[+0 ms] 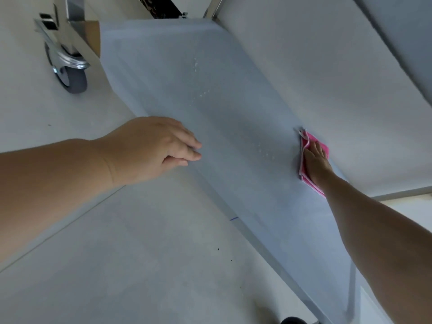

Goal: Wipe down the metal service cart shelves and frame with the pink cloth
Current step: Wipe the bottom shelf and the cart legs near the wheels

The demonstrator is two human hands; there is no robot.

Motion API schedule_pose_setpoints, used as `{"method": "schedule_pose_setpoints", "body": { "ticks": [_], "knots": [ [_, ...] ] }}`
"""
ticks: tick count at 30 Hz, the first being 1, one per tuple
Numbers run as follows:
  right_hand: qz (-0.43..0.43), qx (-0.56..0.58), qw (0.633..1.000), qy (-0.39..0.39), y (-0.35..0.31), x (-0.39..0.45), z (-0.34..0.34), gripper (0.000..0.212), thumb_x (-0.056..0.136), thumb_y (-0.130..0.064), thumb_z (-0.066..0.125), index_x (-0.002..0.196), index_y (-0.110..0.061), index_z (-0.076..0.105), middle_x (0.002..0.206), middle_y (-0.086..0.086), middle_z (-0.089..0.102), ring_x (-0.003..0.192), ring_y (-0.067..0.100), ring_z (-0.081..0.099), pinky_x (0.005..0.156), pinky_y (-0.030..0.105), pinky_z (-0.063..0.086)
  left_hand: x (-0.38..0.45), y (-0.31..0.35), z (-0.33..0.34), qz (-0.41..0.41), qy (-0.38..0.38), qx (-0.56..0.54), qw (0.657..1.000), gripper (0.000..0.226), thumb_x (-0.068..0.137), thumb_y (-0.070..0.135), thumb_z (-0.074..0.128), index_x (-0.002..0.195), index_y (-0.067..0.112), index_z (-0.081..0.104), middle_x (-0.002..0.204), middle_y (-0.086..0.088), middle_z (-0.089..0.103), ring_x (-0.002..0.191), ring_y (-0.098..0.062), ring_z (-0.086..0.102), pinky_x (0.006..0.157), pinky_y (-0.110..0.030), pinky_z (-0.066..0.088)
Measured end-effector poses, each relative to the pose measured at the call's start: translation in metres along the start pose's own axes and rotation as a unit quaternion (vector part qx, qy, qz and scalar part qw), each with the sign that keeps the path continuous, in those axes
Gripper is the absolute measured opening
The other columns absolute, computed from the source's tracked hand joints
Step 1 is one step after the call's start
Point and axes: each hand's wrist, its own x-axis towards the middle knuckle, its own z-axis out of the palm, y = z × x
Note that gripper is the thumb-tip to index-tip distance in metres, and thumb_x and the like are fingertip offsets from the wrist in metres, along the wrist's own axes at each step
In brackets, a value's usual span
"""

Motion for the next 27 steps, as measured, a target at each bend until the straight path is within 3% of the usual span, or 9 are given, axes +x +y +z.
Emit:
{"method": "schedule_pose_setpoints", "body": {
  "ticks": [6, 11, 17, 22, 27],
  "knots": [
    [-0.06, -0.023, 0.998, 0.007, -0.034, -0.013, 0.007, 0.049, 0.101, -0.026, 0.02, 0.149, -0.016, 0.013, 0.158, 0.002, 0.006, 0.144, 0.016, 0.003, 0.118, 0.03, 0.0, 0.0, -0.001, 0.002, -0.014, 0.004, -0.006, 1.0, 0.023, 0.073, 0.008, 0.076, 0.095, 0.014, 0.074, 0.105, -0.002, 0.071, 0.101, -0.025, 0.064, 0.095, -0.038, 0.039],
    [-0.134, -0.077, 0.988, -0.006, -0.063, -0.05, 0.012, 0.049, 0.102, -0.021, 0.023, 0.148, -0.011, 0.009, 0.157, 0.008, 0.002, 0.145, 0.019, -0.003, 0.118, 0.03, -0.003, 0.001, -0.001, -0.001, 0.006, -0.014, -0.002, 1.0, 0.023, 0.071, 0.007, 0.077, 0.094, 0.012, 0.075, 0.103, -0.005, 0.072, 0.098, -0.027, 0.067, 0.091, -0.049, 0.047],
    [-0.176, -0.033, 0.984, -0.015, -0.115, -0.12, 0.018, 0.059, 0.093, -0.042, 0.014, 0.148, -0.023, 0.006, 0.157, -0.002, 0.002, 0.144, 0.013, -0.005, 0.118, 0.029, -0.003, 0.0, 0.0, -0.002, 0.02, -0.015, 0.009, 1.0, 0.019, 0.073, 0.008, 0.073, 0.092, 0.01, 0.075, 0.1, -0.008, 0.072, 0.094, -0.03, 0.068, 0.088, -0.051, 0.047],
    [-0.22, -0.019, 0.975, -0.033, -0.153, -0.169, 0.017, 0.056, 0.093, -0.041, 0.016, 0.144, -0.024, 0.0, 0.156, -0.001, 0.0, 0.144, 0.013, -0.007, 0.117, 0.028, -0.006, 0.0, -0.001, -0.001, -0.022, -0.042, -0.011, 0.999, 0.022, 0.084, 0.011, 0.065, 0.105, 0.015, 0.07, 0.115, -0.005, 0.067, 0.111, -0.025, 0.059, 0.1, -0.037, 0.038],
    [-0.255, -0.006, 0.966, -0.046, -0.17, -0.187, 0.016, 0.051, 0.095, -0.036, 0.016, 0.141, -0.027, -0.003, 0.153, -0.008, -0.005, 0.138, -0.002, -0.019, 0.117, 0.026, -0.007, -0.001, -0.008, 0.004, -0.054, -0.095, -0.023, 0.994, 0.031, 0.096, 0.026, 0.046, 0.125, 0.027, 0.056, 0.136, 0.005, 0.052, 0.13, -0.014, 0.039, 0.109, -0.027, 0.023]
  ]
}}
